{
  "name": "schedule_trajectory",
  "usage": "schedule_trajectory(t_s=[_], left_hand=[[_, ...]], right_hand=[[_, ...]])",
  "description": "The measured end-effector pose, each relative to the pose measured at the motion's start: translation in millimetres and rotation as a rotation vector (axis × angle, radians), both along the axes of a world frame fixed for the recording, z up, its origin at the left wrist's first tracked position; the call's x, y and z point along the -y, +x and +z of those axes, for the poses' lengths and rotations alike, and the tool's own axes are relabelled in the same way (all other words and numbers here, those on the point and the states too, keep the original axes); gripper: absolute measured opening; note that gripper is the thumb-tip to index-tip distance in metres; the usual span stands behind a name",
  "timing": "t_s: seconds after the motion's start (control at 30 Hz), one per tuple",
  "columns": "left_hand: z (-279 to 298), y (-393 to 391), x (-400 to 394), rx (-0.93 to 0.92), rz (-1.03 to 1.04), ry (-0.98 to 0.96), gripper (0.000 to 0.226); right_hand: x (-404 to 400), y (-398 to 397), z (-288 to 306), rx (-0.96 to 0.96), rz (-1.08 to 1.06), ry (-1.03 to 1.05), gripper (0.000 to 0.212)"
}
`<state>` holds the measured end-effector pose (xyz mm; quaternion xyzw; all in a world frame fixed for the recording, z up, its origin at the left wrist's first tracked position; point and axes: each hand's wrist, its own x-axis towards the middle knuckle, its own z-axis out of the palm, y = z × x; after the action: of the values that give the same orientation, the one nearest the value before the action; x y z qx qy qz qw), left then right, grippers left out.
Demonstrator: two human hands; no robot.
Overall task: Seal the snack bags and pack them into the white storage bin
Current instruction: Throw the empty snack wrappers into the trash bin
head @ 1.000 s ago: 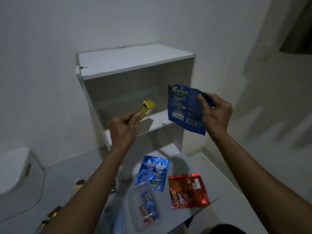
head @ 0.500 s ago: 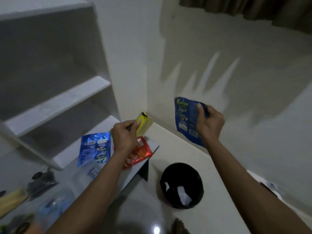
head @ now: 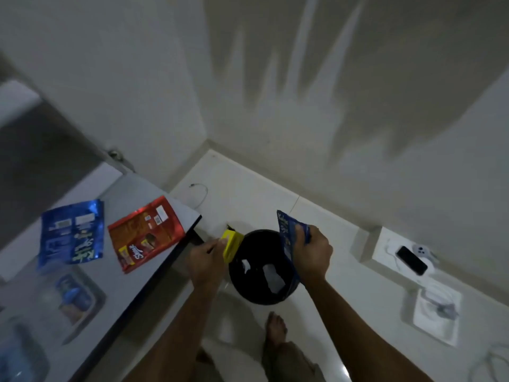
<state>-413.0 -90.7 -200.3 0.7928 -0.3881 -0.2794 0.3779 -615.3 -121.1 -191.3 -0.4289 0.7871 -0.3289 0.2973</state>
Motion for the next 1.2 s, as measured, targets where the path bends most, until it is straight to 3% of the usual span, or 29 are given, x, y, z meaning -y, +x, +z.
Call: schedule_trajectory(t_s=[0.13, 0.3, 0.4, 0.73, 0.87, 1.2], left_hand=[[-49, -25, 6, -0.025, 0.071, 0.123, 0.025], [-111, -42, 23, 0.007, 0.042, 0.233, 0.043], [-139, -51, 33, -0.048, 0.066, 0.259, 0.031], [-175, -69, 48, -0.151, 0.096, 0.34, 0.027], [-165, -67, 50, -0.146, 0.046, 0.343, 0.041], [-82, -50, 50, -0.191, 0.062, 0.183, 0.037]], right_hand=[[6, -8, -47, 0.026, -0.026, 0.16, 0.03], [15, -7, -110, 0.109, -0.103, 0.236, 0.032], [21, -7, -141, 0.097, -0.084, 0.249, 0.032], [28, -5, -192, 0.099, -0.044, 0.294, 0.038], [32, -5, -180, 0.085, -0.019, 0.29, 0.043], [42, 3, -94, 0.226, 0.033, 0.141, 0.038]])
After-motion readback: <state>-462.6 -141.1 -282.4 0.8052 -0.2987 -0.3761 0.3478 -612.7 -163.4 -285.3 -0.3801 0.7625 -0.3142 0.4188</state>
